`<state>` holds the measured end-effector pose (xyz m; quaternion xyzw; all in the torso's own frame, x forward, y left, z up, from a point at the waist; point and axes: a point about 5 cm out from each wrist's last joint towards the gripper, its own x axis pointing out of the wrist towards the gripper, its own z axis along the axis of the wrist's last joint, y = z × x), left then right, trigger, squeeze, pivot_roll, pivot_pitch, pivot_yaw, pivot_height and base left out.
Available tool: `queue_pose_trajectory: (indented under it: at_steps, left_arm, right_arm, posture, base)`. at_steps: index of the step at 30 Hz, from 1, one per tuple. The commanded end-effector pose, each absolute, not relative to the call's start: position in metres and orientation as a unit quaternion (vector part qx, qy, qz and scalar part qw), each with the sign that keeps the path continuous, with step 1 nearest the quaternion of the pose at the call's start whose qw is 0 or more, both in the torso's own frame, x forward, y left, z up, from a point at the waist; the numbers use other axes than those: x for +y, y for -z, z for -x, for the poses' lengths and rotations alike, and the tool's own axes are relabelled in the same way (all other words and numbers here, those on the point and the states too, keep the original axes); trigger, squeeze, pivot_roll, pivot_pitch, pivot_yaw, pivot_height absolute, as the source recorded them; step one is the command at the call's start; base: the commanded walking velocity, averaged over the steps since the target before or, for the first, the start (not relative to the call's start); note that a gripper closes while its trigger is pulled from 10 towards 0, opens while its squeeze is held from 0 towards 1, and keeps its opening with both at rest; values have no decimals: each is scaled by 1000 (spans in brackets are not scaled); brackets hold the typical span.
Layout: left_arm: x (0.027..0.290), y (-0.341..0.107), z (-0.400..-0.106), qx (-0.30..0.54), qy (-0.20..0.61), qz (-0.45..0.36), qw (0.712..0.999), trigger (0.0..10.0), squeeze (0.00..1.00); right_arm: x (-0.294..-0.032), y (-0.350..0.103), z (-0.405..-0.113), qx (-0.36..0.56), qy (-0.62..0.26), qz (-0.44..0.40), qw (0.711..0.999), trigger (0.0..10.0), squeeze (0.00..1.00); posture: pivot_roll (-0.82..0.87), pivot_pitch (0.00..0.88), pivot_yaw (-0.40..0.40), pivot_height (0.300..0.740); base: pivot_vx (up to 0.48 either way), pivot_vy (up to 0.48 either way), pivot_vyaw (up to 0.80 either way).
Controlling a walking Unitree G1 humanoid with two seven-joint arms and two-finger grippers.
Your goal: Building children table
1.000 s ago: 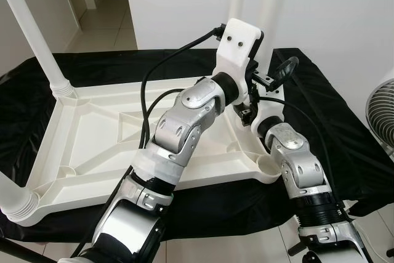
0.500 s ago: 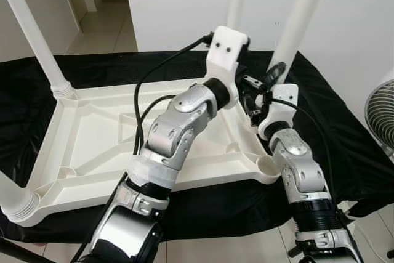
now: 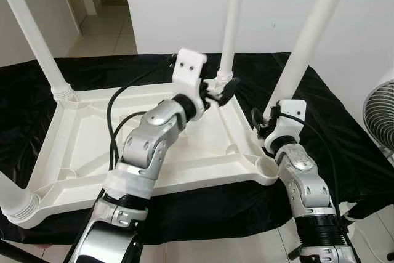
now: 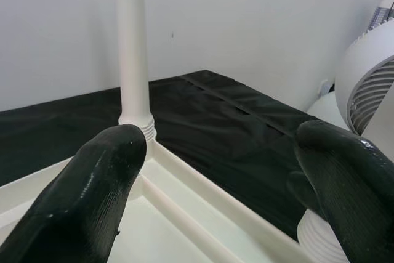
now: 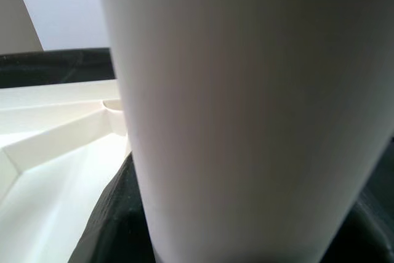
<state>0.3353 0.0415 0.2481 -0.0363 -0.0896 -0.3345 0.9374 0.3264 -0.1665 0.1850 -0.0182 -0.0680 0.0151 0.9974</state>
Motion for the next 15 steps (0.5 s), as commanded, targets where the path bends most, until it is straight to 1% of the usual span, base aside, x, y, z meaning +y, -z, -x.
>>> queue_pose_trajectory:
  at_steps: [1,3,5,6,8,9,12,14,15]
  left_arm:
    - [52,-233,-342,-76,259,36,962,10000,0]
    - [62,-221,-346,-74,218,40,972,10000,0]
    - [64,-218,-347,-79,209,31,974,10000,0]
    - [65,-208,-345,-64,226,44,971,10000,0]
    - [65,-205,-344,-57,240,47,968,10000,0]
    - [67,-202,-342,-46,241,69,967,10000,0]
    - [72,-196,-335,-37,238,87,967,10000,0]
    - [73,-194,-333,-34,236,88,967,10000,0]
    - [74,-193,-328,-46,235,78,968,10000,0]
  right_arm:
    - [-165,-193,-325,-90,-13,1,996,10000,0]
    - [-164,-196,-324,-93,-15,-14,995,10000,0]
    - [-165,-196,-324,-93,-11,-17,995,10000,0]
    - [-167,-198,-322,-103,-3,11,995,10000,0]
    - [-166,-200,-321,-109,-4,19,994,10000,0]
    - [-163,-203,-319,-121,-10,30,992,10000,0]
    - [-160,-206,-316,-134,-6,44,990,10000,0]
    - [-160,-207,-315,-138,-1,49,989,10000,0]
    - [-161,-205,-314,-137,-1,44,990,10000,0]
  posture:
    - [-36,46,37,740]
    - [-43,51,39,740]
    - [-45,52,39,740]
    - [-53,51,35,740]
    - [-55,47,36,740]
    - [-62,45,41,740]
    - [-64,41,47,740]
    - [-60,40,47,740]
    - [-51,41,46,740]
  base:
    - [0,0,0]
    - [0,0,0]
    - [0,0,0]
    - [0,0,0]
    - [0,0,0]
    - [0,0,0]
    - [0,0,0]
    - [0,0,0]
    - [0,0,0]
